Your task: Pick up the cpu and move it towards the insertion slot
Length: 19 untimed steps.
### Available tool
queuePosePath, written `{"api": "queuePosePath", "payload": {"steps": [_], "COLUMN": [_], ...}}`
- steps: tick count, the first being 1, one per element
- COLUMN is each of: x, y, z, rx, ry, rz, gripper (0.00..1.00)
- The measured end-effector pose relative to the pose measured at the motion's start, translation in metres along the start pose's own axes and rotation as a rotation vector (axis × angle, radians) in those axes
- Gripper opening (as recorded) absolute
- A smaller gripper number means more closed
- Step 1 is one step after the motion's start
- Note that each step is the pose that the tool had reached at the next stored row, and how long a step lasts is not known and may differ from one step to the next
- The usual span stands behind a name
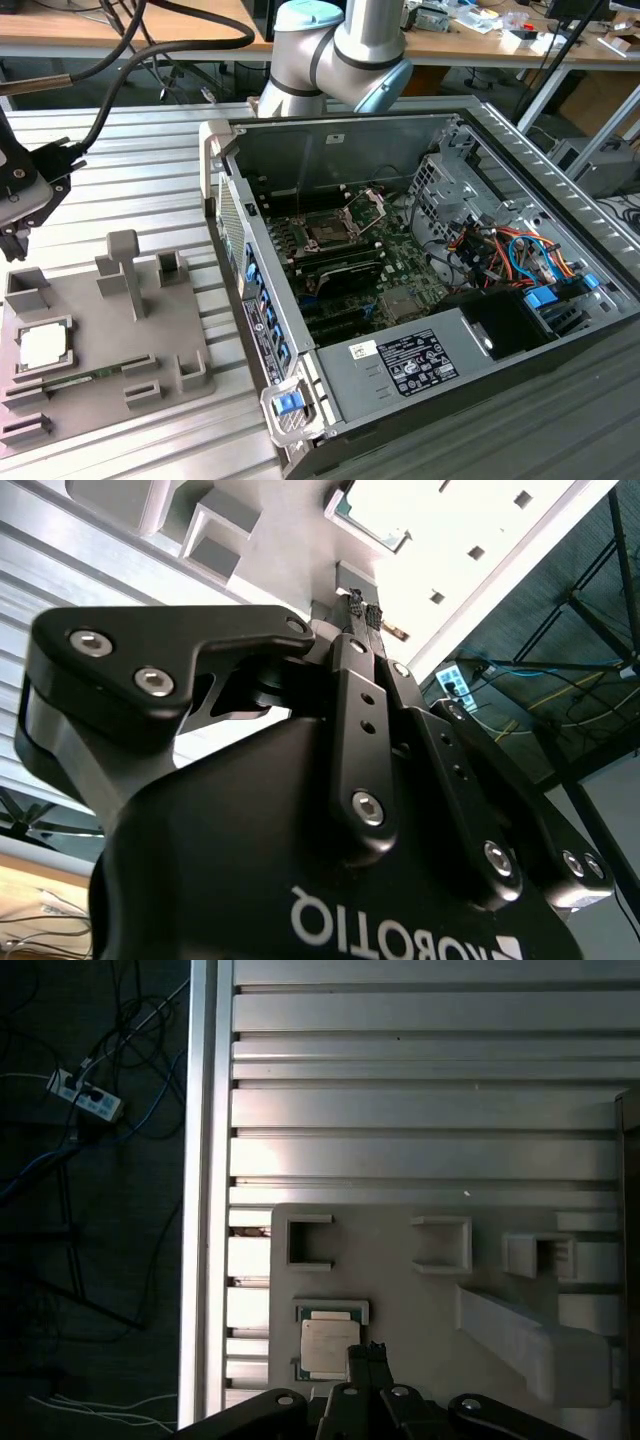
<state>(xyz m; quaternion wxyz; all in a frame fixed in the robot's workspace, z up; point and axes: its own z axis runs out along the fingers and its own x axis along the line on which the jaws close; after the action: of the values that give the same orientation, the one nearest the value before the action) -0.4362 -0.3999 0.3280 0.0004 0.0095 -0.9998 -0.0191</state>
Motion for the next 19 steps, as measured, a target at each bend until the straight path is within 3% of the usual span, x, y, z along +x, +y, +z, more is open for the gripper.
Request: {"api": "queuePosePath", "payload": {"steps": [19], "x": [0.0024], "y": [-0.0011], "z": [0.0056], "rx": [0.0001], "ry": [0.0001], "rz": [0.0], "gripper": [0.11]}}
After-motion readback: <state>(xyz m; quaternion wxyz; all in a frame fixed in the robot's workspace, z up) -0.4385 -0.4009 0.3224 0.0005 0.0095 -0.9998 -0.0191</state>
